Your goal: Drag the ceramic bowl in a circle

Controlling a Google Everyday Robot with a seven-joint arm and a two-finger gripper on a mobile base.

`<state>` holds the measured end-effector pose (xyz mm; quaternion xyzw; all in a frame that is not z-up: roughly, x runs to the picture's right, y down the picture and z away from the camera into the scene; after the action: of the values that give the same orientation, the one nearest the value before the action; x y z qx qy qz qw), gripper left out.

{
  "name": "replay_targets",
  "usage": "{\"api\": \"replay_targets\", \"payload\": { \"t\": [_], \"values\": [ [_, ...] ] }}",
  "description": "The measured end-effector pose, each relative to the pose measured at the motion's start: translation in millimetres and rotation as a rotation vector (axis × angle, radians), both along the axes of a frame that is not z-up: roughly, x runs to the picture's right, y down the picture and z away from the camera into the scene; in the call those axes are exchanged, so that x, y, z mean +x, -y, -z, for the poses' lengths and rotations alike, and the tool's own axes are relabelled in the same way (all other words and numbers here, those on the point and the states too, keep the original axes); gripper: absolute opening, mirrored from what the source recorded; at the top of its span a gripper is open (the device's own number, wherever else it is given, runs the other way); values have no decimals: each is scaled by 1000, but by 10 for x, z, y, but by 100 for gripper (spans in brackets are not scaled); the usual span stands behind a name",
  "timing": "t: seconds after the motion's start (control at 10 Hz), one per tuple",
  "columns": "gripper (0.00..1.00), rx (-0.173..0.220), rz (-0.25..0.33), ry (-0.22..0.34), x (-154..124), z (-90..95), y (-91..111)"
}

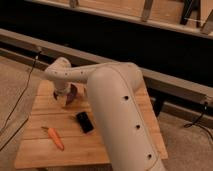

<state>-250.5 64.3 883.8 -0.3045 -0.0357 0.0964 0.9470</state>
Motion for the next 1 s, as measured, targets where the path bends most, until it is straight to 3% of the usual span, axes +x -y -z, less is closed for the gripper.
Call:
{"api": "replay_targets", "payload": {
  "t": [0.5,1.0],
  "values": [
    [65,-60,66,12,-192,-204,-254],
    [65,-47,75,-11,-176,-354,-181]
  ]
}}
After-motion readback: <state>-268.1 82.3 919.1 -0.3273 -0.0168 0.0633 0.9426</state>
